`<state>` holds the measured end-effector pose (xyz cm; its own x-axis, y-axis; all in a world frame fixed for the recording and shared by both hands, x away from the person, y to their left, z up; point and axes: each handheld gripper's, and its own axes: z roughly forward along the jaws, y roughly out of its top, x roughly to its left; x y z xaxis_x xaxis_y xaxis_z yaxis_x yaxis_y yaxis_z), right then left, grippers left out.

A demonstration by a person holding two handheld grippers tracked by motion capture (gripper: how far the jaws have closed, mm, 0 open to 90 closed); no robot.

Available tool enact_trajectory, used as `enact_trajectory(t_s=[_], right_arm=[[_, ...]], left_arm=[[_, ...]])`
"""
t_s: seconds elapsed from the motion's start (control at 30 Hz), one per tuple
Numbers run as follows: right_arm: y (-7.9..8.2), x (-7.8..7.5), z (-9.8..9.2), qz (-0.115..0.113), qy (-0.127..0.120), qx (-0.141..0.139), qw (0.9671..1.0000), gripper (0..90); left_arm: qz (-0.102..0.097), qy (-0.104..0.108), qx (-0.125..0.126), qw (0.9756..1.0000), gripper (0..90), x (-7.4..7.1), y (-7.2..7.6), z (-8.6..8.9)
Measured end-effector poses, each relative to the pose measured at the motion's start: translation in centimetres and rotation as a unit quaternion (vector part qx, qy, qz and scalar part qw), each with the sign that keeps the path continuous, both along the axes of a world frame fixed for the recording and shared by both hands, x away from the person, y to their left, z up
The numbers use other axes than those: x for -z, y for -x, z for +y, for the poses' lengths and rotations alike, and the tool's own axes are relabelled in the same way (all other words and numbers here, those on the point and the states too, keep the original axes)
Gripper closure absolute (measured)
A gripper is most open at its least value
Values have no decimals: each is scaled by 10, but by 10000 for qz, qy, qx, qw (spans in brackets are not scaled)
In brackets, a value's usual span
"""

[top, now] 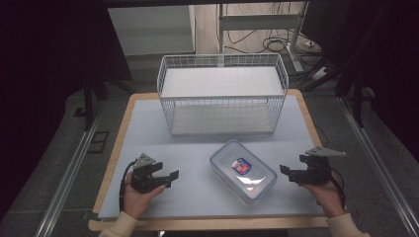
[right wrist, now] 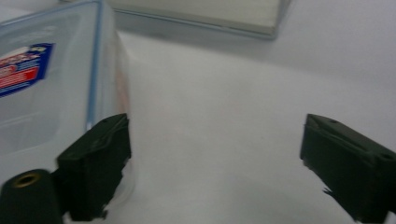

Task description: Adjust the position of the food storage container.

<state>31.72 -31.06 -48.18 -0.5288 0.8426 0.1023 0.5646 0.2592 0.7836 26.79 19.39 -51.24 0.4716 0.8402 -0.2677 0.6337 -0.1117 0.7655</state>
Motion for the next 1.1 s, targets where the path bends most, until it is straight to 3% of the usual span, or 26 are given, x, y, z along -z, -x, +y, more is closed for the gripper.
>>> enact_trajectory(t_s=[0.13, 0.4, 0.57, 0.77, 0.9, 1.1], right_arm=[[2, 0, 2, -149, 104, -132, 9997, 122], [-2, 1, 4, 57, 33, -251, 9997, 128], [9, -10, 4, 25, -148, -202, 9997, 154], [19, -22, 4, -72, -184, -191, 9996, 168], [26, -28, 4, -72, -235, -131, 9996, 172], [25, -39, 21, 49, -144, -243, 9996, 172]], left_arm=[[-91, 8, 6, 10000, 249, -3, -1, 0], [4, 17, -114, 9999, 226, -2, -6, 0], [-10, 159, -404, 9991, 227, -4, -1, -4], [-102, 220, -302, 9992, 226, -10, 7, -7], [-98, 109, -144, 9998, 226, -11, 9, -10], [-180, 120, -154, 9996, 228, -11, 6, -5]])
